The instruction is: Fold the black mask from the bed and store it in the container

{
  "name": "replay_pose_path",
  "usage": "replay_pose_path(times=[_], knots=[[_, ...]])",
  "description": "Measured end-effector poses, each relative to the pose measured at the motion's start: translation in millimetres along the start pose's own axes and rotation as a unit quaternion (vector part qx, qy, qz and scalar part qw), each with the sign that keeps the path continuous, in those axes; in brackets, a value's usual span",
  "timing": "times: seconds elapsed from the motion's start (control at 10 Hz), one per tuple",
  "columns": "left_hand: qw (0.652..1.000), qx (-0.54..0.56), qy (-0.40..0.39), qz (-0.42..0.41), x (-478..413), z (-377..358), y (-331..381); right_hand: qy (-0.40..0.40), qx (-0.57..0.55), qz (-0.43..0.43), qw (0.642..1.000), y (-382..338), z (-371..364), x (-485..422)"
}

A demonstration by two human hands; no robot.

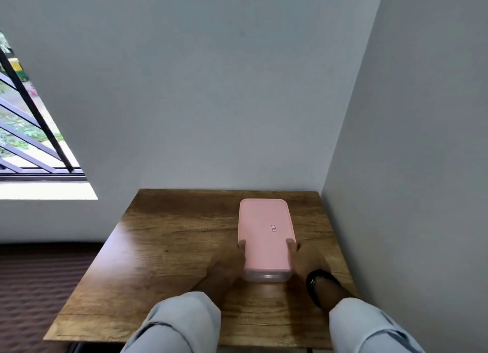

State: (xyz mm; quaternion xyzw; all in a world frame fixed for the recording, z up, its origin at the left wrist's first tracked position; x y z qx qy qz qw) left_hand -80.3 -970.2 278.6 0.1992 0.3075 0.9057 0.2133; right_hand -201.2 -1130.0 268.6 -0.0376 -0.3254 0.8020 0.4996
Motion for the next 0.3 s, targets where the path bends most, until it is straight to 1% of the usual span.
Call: replay_pose_path(times=[0.1,0.2,0.3], knots=[[0.994,-0.081,0.045,-0.066,20.1,36.4,-8.6,0.023,-0.010,0.017,1.000,-15.1,10.6,18.7],[0.971,-0.056,0.200,-0.123,45.4,95.8,-10.9,0.114,0.018,0.056,0.992,-42.9,26.2,51.2],[0.916,-0.107,0.323,-0.211,67.3,165.8,-6.2,0.219,0.063,0.145,0.963,-79.5,51.7,89.3]])
Point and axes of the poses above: each hand's wrist, its own x-axis away from the middle knuckle, its own z-axis out of the back of the hand, y = z × x, the point moved 1 cm from there along -x, towards the middle knuckle, and after that the axes turned 2 degrees about -z, right-handed, at the moved point
